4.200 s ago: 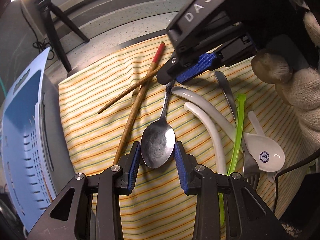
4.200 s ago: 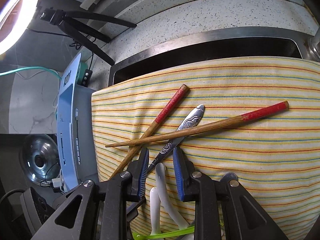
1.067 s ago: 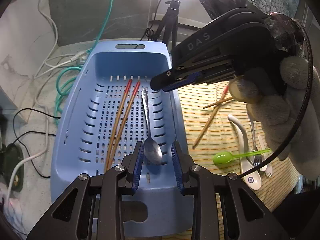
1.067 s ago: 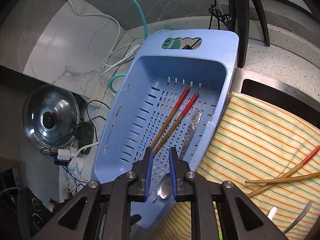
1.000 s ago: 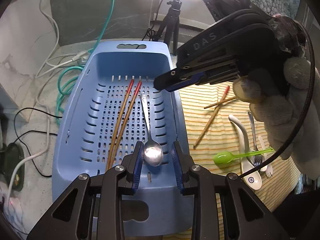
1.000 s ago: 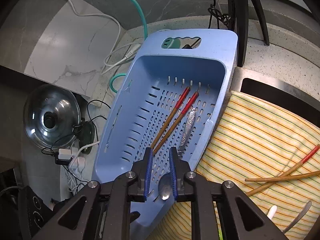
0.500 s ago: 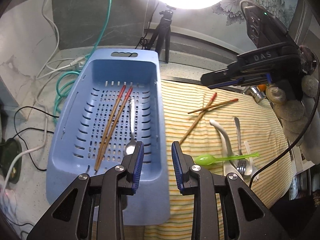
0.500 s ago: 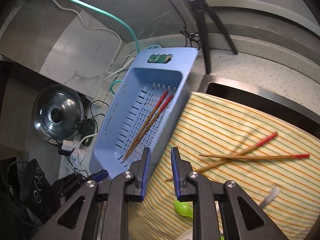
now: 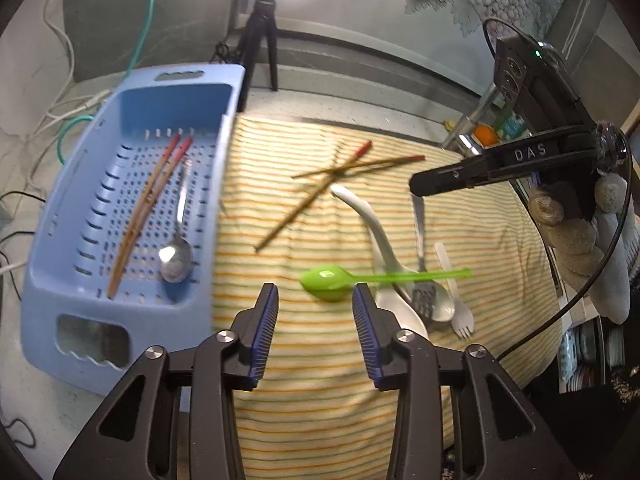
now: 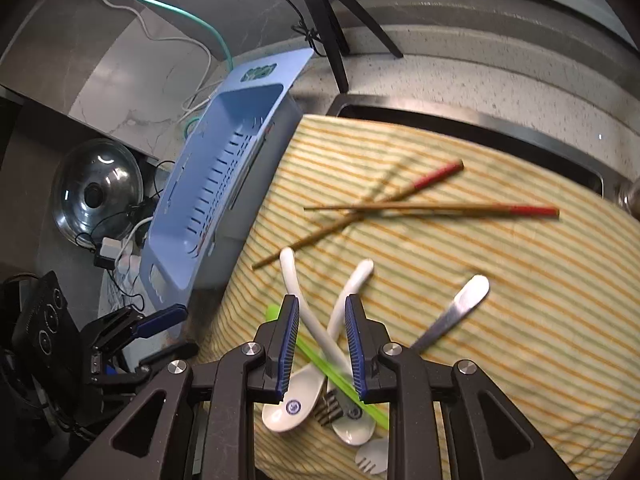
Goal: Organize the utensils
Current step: 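Move the right tool over the white ceramic spoon with blue logo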
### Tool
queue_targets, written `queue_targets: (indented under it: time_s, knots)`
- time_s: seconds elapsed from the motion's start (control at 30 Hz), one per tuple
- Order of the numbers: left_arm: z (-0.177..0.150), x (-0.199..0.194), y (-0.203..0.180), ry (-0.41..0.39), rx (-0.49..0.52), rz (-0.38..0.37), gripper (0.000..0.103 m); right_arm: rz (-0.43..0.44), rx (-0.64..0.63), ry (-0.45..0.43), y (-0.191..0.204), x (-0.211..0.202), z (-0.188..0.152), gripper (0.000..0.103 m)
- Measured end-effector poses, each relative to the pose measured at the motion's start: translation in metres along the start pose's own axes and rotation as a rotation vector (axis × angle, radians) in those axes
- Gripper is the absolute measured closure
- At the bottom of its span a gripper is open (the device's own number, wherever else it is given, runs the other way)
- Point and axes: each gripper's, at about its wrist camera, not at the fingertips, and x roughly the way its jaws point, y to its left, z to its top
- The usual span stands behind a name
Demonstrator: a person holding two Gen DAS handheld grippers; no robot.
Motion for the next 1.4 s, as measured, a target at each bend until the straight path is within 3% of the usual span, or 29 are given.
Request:
queue_targets:
  time_s: [0.17, 0.47, 0.73, 0.9, 1.4]
  knots:
    - [-0.017, 0.006, -0.026, 0.038, 0.006, -0.034, 0.054, 0.056, 0.002, 0.041, 0.002, 0.009, -0.017, 0.081]
    - [-0.036, 0.031, -0.059, 0.093, 0.014, -0.024, 0.05, 0.119, 0.037, 0.121, 0.002, 0.032, -0.038, 0.081]
    - [-0.036, 0.054, -0.063, 0.097, -0.051, -0.019, 0.05, 0.145, 0.072, 0.128, -0.007, 0.031, -0.05, 0.081]
    - [-0.035, 0.061, -0.063, 0.098, -0.066, -0.003, 0.063, 0.155, 0.102, 0.131, -0.013, 0.033, -0.052, 0.081]
    - [-0.049, 0.04, -0.056, 0.091, -0.061, 0.024, 0.063, 0.141, 0.097, 0.17, 0.0, 0.054, -0.054, 0.081]
